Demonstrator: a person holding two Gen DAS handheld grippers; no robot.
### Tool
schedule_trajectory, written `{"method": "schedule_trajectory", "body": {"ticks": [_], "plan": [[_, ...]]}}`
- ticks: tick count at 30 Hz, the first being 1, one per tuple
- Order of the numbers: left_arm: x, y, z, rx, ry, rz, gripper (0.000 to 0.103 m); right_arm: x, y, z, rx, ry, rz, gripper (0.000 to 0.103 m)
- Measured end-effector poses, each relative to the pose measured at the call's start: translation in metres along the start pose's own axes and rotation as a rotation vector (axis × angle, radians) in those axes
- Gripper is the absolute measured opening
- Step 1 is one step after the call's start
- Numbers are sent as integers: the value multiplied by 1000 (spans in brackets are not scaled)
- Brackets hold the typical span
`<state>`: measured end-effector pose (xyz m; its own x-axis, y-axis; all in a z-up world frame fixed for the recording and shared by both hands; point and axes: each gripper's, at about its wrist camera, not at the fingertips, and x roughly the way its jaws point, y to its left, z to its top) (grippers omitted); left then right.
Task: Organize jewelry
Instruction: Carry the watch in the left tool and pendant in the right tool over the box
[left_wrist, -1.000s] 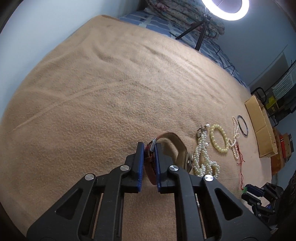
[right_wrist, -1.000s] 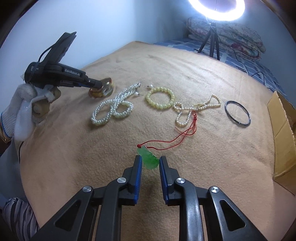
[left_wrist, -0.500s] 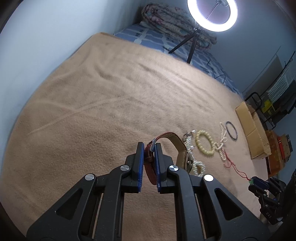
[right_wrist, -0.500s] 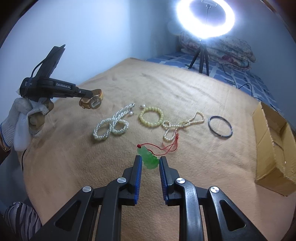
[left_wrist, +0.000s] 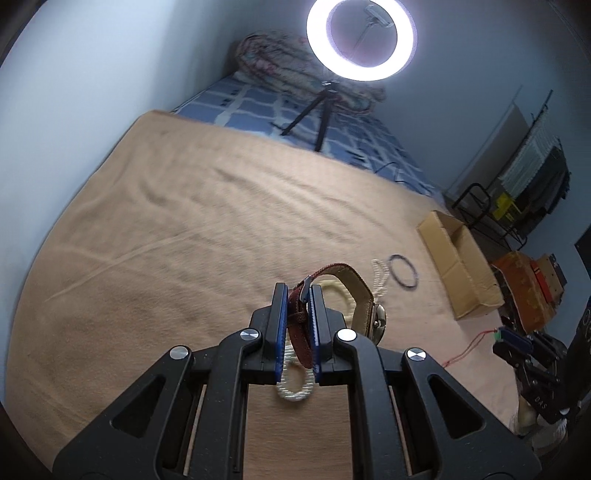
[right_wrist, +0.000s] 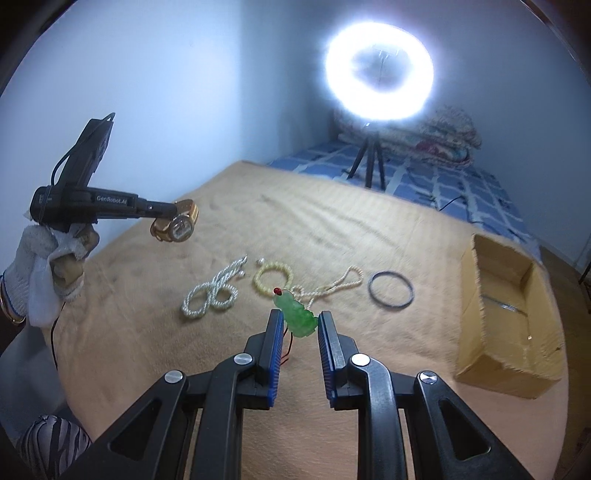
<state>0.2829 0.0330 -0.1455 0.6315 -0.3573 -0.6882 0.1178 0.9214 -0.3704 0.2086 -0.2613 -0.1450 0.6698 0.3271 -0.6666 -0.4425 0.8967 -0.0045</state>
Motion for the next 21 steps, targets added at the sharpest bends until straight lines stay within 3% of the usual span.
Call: {"method": "schedule_trajectory", "body": {"ticks": [9,21], "plan": [[2,-69,17,81,-9,-100,9,-42,-35,15,-4,-58,-83,18],[54,-186,39,198,9,-242,9,-74,-119,17,52,-74,-243,18]]}}
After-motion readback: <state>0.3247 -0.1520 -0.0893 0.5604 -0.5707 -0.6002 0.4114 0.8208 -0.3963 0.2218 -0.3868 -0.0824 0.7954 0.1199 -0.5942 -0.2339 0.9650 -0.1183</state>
